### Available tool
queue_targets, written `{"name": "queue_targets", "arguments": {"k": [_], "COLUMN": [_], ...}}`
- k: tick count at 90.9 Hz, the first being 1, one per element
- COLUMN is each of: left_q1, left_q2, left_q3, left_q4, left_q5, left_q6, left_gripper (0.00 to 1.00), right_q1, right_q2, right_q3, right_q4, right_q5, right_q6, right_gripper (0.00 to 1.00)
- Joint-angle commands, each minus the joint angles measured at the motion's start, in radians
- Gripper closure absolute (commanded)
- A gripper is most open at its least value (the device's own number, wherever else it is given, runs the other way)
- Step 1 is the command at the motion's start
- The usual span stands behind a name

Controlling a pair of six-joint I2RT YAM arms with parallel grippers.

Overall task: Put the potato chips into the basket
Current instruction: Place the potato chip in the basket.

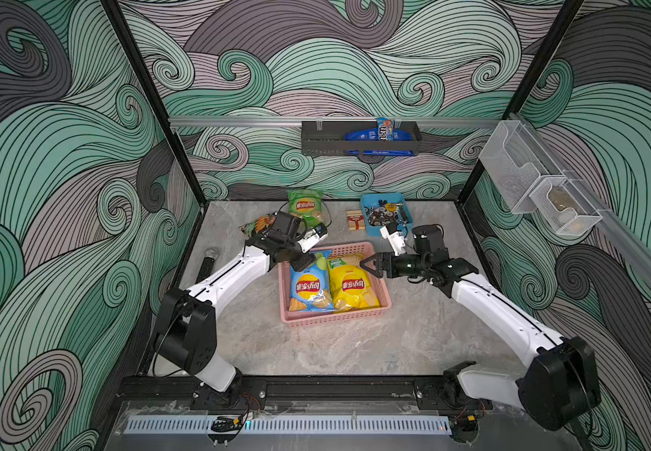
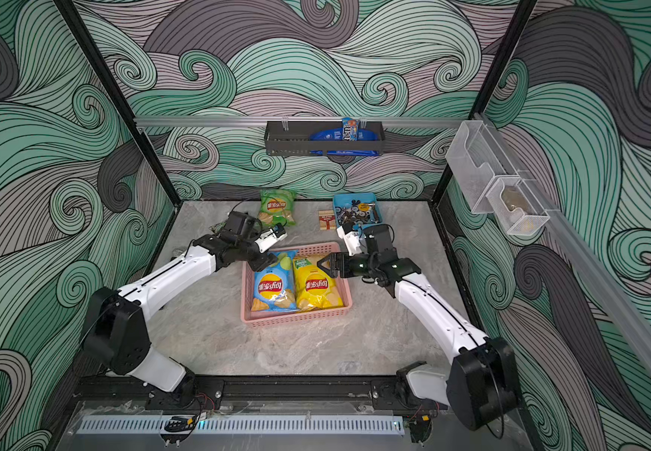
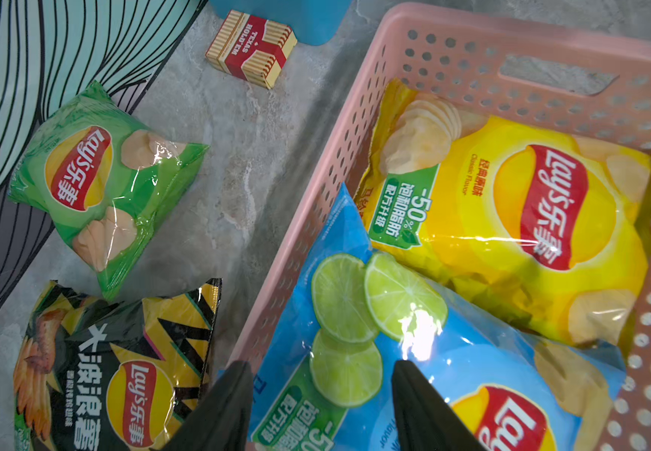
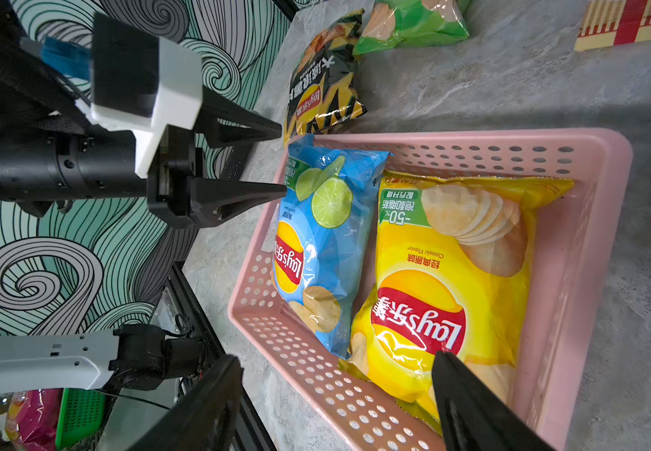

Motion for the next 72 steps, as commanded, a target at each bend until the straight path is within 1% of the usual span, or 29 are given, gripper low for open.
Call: {"name": "queue_targets", "arguments": {"k": [1, 10, 19, 34, 47, 62, 67, 72], "left_q1": [-0.007, -0.008, -0.012, -0.013, -0.013, -0.012, -0.011, -0.01], "left_q2": [0.07, 0.124, 0.136, 0.095, 0.065, 0.0, -0.033, -0.08], "left_q3": [0.002, -0.019, -0.055, -0.109, -0.084, 0.011, 0.046, 0.069], "left_q4": [-0.01, -0.056, -0.075, -0.048, -0.034, -0.038, -0.053, -0.054], "left_q5": [-0.045, -0.033, -0.017, -0.021, -0.03, -0.038, -0.035, -0.039], "left_q6": [-0.029, -0.019, -0.015, -0.013, -0.01, -0.044, -0.055, -0.076], "left_gripper": [0.4, 0.43, 0.44, 0.44, 0.43, 0.33, 0.3, 0.25], "right_q1": [0.0, 0.001, 0.001, 0.001, 0.002, 0.003, 0.004, 0.008], "right_q2": [0.009, 0.009, 0.01, 0.014, 0.022, 0.016, 0.009, 0.003], "right_q3": [-0.017, -0.025, -0.027, -0.029, -0.021, -0.006, -0.002, 0.002], "right_q4": [0.004, 0.005, 0.004, 0.006, 0.008, 0.005, 0.005, 0.005], "right_q5": [0.01, 0.013, 0.016, 0.035, 0.044, 0.058, 0.067, 0.075], "right_q6": [-0.015, -0.017, -0.018, -0.02, -0.019, -0.011, -0.008, -0.003], "right_gripper": [0.2, 0.2, 0.2, 0.2, 0.19, 0.18, 0.19, 0.19]}}
